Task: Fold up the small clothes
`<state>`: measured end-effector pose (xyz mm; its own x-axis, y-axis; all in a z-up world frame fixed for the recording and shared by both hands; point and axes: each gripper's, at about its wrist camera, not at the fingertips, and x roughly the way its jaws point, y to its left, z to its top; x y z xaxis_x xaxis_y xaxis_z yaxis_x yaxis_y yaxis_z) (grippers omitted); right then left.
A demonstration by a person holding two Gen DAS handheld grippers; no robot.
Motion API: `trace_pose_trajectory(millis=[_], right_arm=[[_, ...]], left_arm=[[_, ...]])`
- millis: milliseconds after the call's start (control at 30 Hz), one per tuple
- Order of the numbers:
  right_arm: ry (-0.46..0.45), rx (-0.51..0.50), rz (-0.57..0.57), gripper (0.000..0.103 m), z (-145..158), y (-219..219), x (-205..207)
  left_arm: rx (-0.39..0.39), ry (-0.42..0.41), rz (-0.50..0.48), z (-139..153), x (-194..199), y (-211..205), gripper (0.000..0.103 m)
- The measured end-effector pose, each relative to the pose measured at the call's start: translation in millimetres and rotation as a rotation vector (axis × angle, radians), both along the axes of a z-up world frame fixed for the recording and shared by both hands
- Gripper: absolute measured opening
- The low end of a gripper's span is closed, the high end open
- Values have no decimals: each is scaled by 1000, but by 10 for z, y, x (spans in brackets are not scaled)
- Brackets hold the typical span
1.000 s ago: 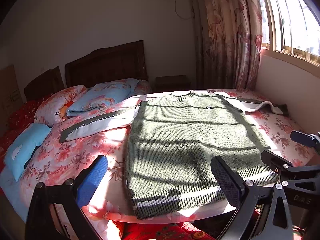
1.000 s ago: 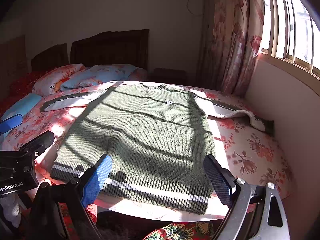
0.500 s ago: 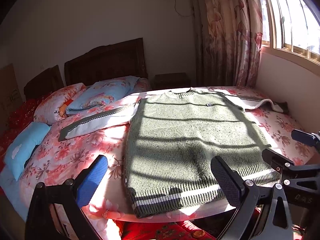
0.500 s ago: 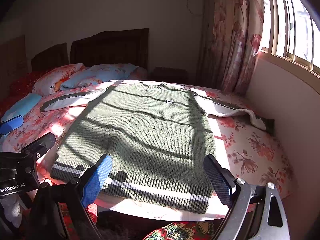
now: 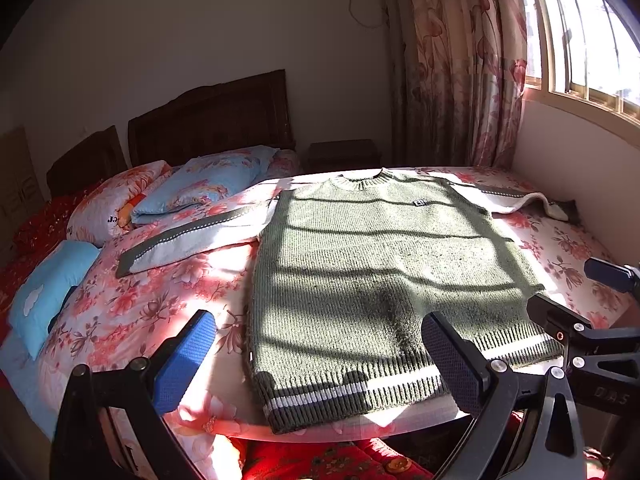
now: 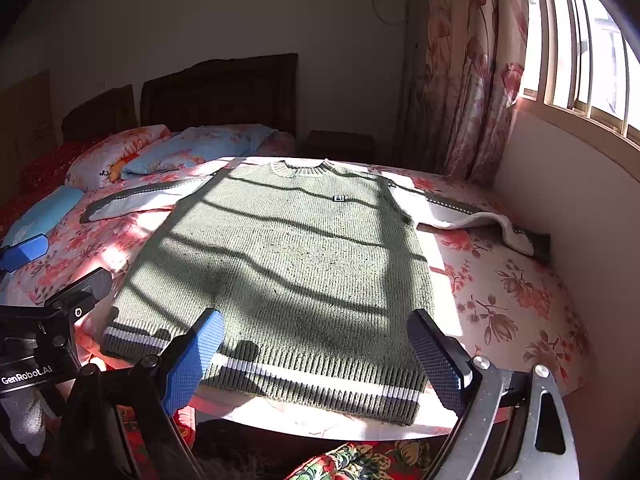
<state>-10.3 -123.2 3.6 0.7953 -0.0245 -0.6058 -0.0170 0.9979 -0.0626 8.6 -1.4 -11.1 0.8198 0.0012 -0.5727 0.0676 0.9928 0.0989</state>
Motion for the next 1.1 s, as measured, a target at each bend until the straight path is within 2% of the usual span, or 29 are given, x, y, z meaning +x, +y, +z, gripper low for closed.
trace_pose_trajectory(millis=[400, 733, 1000, 1100], right_arm=[[8, 7, -2, 95, -13, -9, 13], [40, 39, -12, 95, -79, -88, 74], [77, 81, -33, 95, -214, -248, 200], [83, 117, -67, 90, -278, -460, 333]], left_arm=[[2, 6, 1, -7, 10, -1, 103], [22, 49, 10, -102, 98, -17, 103], [24, 104, 5, -246, 261, -41, 103], [11, 122, -43, -335, 412, -66, 103]])
